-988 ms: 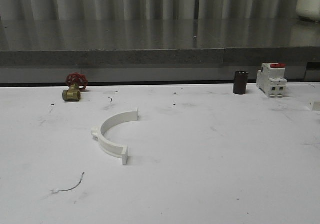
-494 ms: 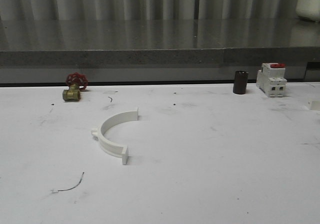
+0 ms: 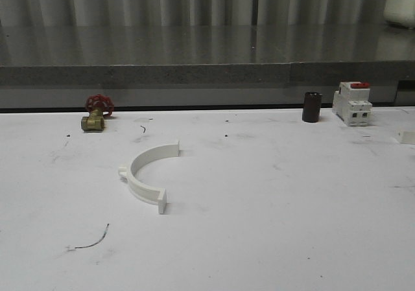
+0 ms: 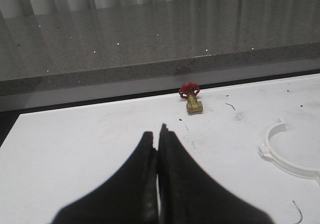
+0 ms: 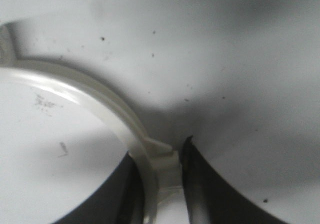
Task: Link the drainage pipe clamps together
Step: 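Lift the clamp half with the right gripper and carry it toward the placed half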
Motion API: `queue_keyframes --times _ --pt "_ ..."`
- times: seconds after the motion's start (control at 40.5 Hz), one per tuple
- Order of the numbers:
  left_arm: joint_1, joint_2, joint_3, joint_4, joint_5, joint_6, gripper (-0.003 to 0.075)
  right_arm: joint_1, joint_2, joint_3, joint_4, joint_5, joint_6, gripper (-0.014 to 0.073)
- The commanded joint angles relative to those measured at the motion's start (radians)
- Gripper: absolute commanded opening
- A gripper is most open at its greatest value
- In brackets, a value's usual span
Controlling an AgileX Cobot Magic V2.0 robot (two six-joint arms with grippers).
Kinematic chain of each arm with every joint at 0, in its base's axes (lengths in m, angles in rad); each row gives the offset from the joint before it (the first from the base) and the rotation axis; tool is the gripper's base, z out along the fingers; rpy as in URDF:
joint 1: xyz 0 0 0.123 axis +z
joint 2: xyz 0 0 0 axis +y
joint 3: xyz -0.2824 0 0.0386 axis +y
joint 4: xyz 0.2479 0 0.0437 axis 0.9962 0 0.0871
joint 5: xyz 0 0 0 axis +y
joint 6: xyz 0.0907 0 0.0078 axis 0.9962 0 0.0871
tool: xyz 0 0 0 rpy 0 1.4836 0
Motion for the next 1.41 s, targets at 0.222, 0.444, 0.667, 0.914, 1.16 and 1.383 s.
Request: queue_keyframes --times 0.222,0.444,0.667,0.914,1.16,1.383 --pt "0.000 0.014 -0.022 0.002 -0.079 -0.003 -0.0020 -0.008 -0.057 -0.032 -0.005 -0.011 -0.011 0.0202" --pt "0.000 0.014 -0.022 0.002 -0.079 -0.003 -0.0020 -0.008 -0.069 -0.032 0.006 0.002 -0.010 0.0202" --pt "0.000 0.014 -0.022 0.002 -0.079 -0.003 -0.0020 0.005 -0.150 -0.032 0.007 0.011 0.064 0.0202" --pt "0.000 0.014 -0.022 0.002 -0.079 -0.003 -0.0020 0.116 -0.221 -0.032 -0.033 0.065 0.206 0.0202" --pt "0.000 0.014 -0.022 0.002 -0.079 -0.003 -0.0020 0.328 -0.227 -0.017 -0.054 0.067 0.397 0.0202" --pt "0.000 0.014 -0.022 0.002 -0.079 -0.003 -0.0020 0.542 -0.219 0.003 -0.058 0.018 0.541 0.0202"
